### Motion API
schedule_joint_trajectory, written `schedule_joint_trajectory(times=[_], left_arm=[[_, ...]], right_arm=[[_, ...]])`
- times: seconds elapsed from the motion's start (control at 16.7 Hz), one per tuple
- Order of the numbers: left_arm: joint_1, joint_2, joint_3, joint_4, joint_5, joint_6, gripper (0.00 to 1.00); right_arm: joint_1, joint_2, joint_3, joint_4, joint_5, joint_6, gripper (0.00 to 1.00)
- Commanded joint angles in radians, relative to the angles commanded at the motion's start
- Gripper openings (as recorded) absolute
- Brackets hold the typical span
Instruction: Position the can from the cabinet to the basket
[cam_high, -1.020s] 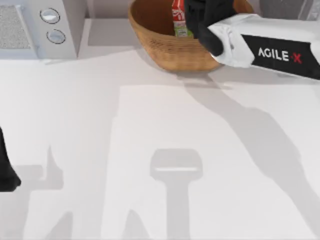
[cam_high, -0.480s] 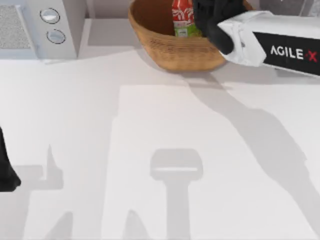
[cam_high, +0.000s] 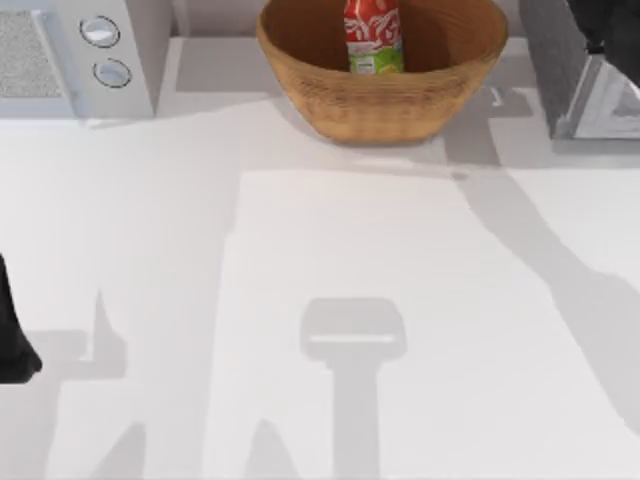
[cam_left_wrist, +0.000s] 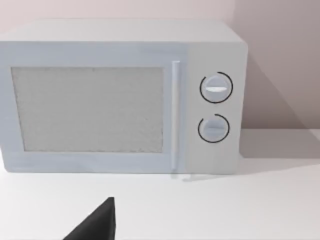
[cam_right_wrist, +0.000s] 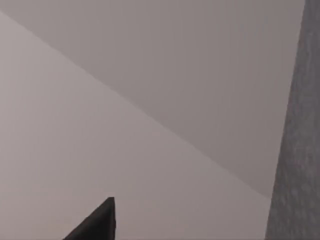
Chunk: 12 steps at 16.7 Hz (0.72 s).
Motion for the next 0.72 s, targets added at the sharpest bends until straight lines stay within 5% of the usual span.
schedule_joint_trajectory(times=[0.72], left_arm=[[0.000, 0.000, 0.000, 0.000, 0.000, 0.000, 1.00]], right_arm=[[-0.287, -1.215, -0.906, -0.261, -0.280, -0.014, 1.00]])
